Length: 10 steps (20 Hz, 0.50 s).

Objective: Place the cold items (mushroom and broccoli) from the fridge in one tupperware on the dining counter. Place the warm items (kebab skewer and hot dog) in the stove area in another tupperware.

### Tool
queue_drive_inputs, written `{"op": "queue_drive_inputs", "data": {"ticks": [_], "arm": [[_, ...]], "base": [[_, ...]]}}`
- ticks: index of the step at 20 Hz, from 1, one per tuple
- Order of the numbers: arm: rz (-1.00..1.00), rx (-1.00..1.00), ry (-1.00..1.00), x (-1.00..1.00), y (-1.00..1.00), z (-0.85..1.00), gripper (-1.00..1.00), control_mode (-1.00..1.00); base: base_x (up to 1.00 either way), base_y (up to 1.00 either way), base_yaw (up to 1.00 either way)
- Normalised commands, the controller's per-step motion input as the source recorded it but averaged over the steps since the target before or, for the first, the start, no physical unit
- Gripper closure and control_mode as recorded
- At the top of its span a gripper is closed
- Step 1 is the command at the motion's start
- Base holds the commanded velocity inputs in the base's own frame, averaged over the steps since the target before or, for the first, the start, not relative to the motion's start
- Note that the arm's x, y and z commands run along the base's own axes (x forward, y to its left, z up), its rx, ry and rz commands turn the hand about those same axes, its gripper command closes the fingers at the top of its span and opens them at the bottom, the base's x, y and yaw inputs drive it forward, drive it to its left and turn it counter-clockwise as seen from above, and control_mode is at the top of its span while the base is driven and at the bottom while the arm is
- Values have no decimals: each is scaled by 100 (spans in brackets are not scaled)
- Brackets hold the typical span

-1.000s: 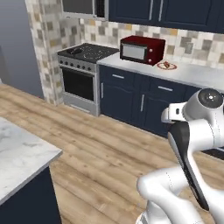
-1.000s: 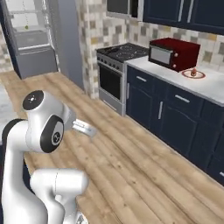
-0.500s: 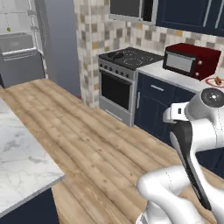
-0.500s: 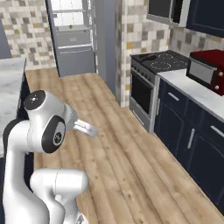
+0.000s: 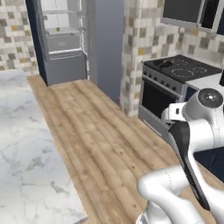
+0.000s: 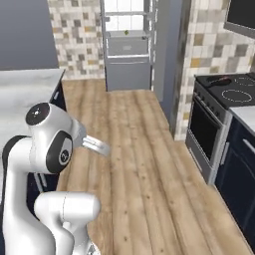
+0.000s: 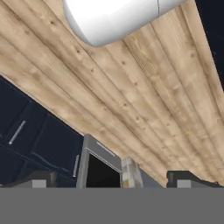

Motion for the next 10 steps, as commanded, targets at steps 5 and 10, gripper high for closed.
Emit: {"op": "queue_drive_inputs", "data": {"ticks": [5, 10], "arm": [[0, 0, 0, 0, 0, 0, -100, 100], [0, 0, 0, 0, 0, 0, -100, 100]], "base": [[100, -21, 25], [100, -21, 18]]}}
